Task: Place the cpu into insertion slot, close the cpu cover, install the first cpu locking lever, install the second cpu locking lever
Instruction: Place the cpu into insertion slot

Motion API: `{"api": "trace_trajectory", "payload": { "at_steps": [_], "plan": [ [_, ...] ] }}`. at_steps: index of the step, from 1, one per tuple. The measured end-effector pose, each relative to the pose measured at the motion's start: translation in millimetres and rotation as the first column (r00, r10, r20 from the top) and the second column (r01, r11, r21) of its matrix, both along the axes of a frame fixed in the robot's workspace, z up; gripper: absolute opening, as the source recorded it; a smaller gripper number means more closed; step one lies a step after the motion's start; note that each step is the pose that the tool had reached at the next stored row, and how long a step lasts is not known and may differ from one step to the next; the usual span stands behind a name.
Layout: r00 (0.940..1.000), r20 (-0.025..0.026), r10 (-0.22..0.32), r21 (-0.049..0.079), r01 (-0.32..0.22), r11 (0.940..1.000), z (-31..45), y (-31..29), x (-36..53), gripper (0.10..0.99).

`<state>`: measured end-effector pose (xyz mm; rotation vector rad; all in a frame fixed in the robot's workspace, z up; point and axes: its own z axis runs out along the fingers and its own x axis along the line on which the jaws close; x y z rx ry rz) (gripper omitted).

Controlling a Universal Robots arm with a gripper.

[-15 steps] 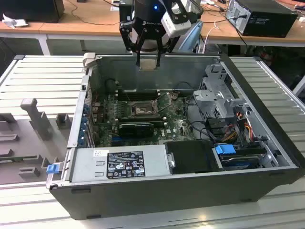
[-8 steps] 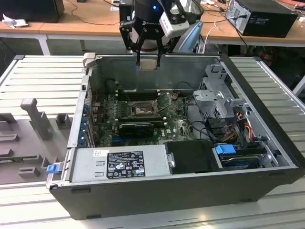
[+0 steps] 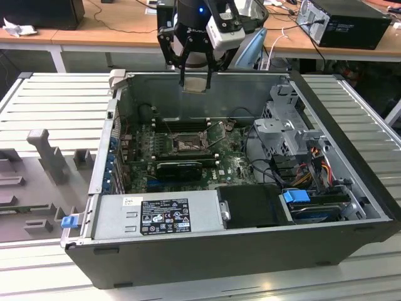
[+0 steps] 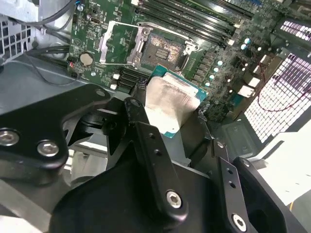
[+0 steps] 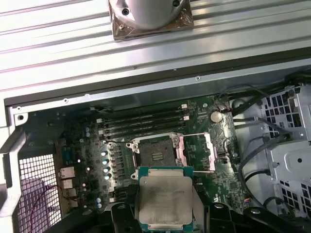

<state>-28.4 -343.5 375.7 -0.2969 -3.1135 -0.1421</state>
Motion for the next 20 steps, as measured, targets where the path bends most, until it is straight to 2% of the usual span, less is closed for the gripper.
{"api": "trace_trajectory", "payload": {
  "at_steps": [5, 11, 20],
  "plan": [
    [0.9986, -0.0001, -0.053, 0.000, 0.053, 0.9986, -0.1, 0.0, 0.0, 0.529],
    [0.9981, 0.0000, -0.062, 0.000, 0.062, 0.9981, -2.2, 0.0, 0.0, 0.529],
    [0.9940, 0.0000, -0.109, 0.000, 0.109, 0.9940, -2.4, 0.0, 0.0, 0.529]
  ]
}}
